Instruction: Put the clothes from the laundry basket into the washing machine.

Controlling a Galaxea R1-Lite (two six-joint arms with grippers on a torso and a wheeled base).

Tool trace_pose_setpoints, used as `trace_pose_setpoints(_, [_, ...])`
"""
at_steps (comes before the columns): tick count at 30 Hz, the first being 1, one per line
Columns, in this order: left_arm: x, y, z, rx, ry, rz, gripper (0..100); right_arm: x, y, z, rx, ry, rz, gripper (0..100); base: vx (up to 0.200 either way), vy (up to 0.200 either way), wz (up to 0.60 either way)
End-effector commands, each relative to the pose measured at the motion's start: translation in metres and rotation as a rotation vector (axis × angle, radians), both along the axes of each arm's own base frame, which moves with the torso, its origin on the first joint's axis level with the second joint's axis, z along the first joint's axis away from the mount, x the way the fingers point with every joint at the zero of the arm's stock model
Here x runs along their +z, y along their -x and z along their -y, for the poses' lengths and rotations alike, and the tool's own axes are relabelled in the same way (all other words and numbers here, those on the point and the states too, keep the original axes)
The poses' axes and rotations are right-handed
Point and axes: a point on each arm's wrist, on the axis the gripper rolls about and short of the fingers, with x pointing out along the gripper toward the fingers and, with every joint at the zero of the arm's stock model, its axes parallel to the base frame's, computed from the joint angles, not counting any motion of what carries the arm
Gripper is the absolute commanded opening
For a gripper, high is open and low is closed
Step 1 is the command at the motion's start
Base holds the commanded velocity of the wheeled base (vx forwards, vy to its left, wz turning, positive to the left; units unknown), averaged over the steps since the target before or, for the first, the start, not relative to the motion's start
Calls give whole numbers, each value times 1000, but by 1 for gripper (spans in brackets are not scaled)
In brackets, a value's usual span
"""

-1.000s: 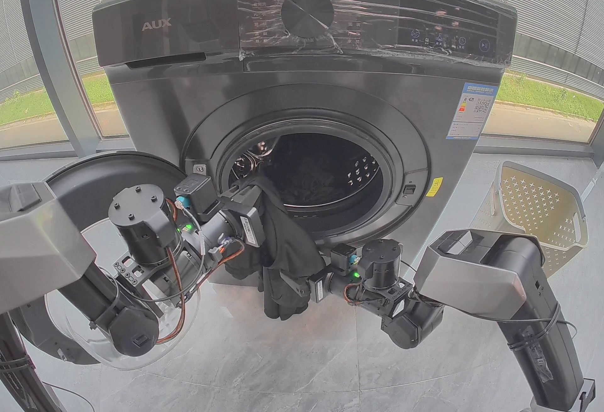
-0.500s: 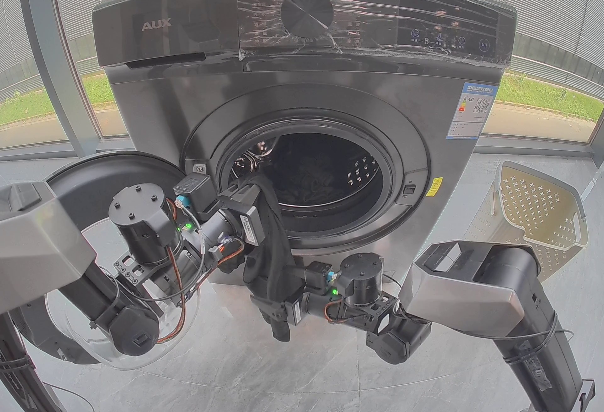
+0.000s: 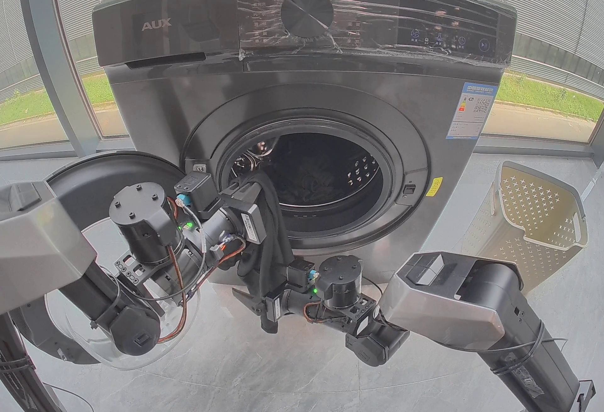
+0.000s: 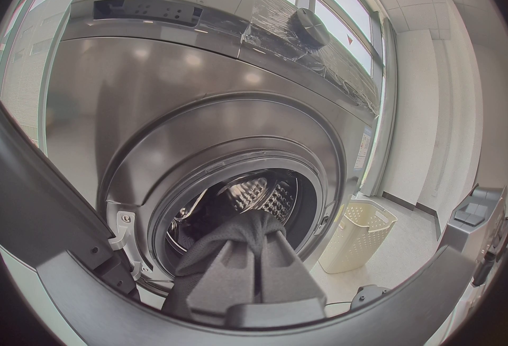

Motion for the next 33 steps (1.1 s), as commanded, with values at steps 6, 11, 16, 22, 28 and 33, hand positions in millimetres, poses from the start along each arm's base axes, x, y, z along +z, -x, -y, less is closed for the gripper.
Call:
trace_pose_setpoints(6, [0, 0, -1, 4, 1, 1, 0, -18, -22, 1, -127, 38, 35, 100, 0, 0, 0])
trace_pose_setpoints(11, [0, -1, -2, 7, 1, 1, 0, -18, -38, 16, -228, 68, 72, 100, 0, 0, 0])
trace_pose_setpoints(16, [-1, -1, -5, 13, -1, -3, 0, -19, -40, 22, -243, 70, 81, 0, 0, 0, 0])
trace_pose_setpoints(22, [-3, -2, -13, 38, -5, -9, 0, 0, -32, 30, -254, 58, 95, 0, 0, 0, 0])
trace_pose_setpoints(28, [-8, -5, -27, 73, -11, -17, 0, 45, -7, 61, -266, 67, 85, 0, 0, 0, 0])
trace_pose_setpoints(33, [1, 3, -45, 90, 2, -7, 0, 91, 20, 106, -276, 78, 74, 0, 0, 0, 0])
